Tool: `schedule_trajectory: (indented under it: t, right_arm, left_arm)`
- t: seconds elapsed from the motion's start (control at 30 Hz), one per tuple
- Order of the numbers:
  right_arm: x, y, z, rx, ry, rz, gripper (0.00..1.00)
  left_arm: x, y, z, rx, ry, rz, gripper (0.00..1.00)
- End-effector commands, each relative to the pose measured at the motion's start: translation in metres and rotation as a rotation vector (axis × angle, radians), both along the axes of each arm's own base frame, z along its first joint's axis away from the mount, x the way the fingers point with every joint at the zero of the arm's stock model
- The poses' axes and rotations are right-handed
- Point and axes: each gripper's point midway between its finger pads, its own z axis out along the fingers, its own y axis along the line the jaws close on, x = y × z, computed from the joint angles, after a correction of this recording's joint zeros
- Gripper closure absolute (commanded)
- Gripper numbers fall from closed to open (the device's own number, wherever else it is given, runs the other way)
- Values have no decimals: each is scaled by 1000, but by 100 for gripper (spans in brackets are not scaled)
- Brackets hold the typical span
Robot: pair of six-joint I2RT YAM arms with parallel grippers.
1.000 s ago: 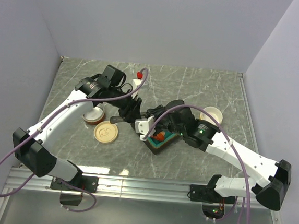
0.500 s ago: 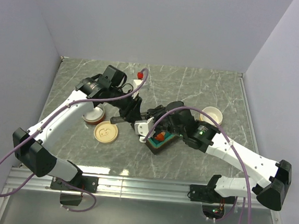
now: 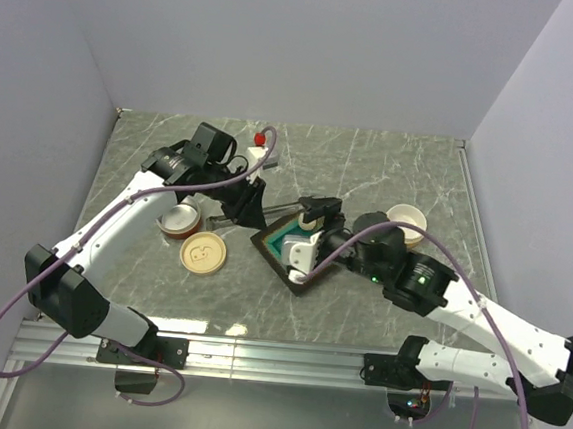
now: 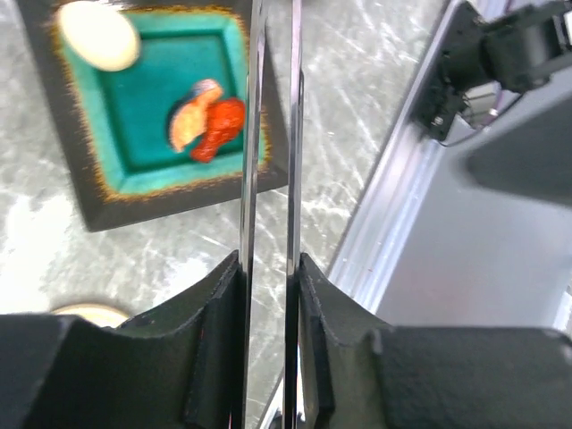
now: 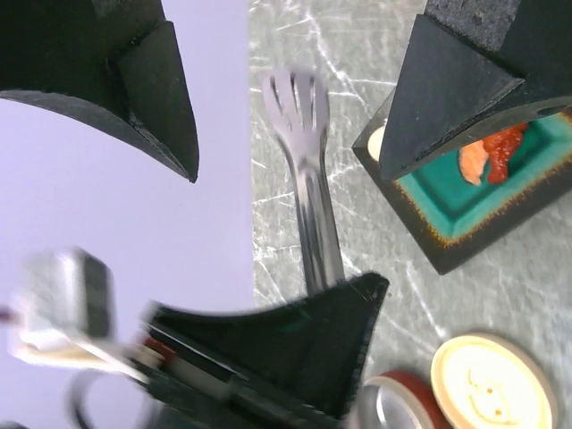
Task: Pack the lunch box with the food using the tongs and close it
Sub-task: Pass the clamp from the right arm to the left
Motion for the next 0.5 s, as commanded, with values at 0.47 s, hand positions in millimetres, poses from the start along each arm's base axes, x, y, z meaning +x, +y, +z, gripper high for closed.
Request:
schedule_trajectory:
  t: [0.47]
  right_arm:
    - [19, -119, -34, 281, 631, -566, 7]
  left_arm:
    - [-3, 56, 4, 167, -295, 58, 45]
